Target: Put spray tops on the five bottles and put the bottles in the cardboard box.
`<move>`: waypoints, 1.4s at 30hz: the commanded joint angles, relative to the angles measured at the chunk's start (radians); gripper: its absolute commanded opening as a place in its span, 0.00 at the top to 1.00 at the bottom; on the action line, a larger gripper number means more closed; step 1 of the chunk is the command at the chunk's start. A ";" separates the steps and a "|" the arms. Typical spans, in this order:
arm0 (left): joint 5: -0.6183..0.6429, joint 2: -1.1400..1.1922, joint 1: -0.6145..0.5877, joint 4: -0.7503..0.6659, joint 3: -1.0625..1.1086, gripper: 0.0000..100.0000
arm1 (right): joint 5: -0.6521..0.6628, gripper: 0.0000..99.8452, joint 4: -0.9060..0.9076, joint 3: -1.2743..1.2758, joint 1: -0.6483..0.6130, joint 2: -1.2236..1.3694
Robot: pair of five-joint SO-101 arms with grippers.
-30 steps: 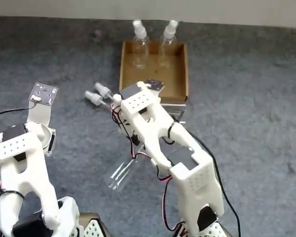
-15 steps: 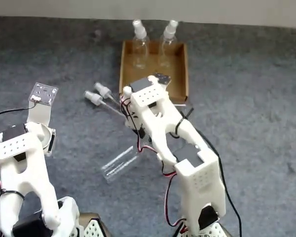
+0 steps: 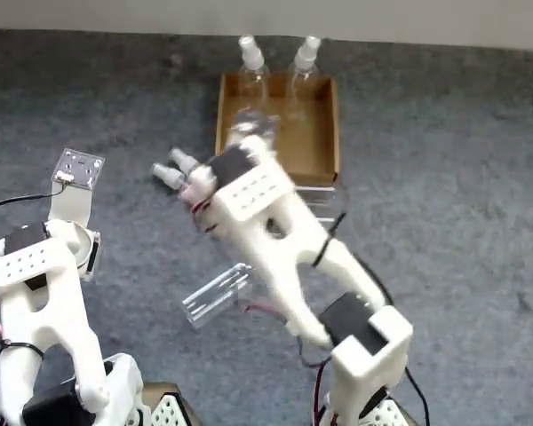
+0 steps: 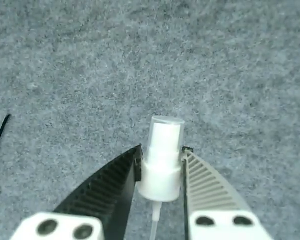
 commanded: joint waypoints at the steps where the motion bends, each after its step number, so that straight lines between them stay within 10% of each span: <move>1: -0.005 -0.031 -0.013 -0.017 -0.005 0.99 | -0.021 0.79 -0.033 0.021 -0.113 -0.051; 42: -0.005 -0.028 -0.008 -0.048 -0.002 0.99 | -0.295 0.64 -0.398 0.403 -0.148 -0.093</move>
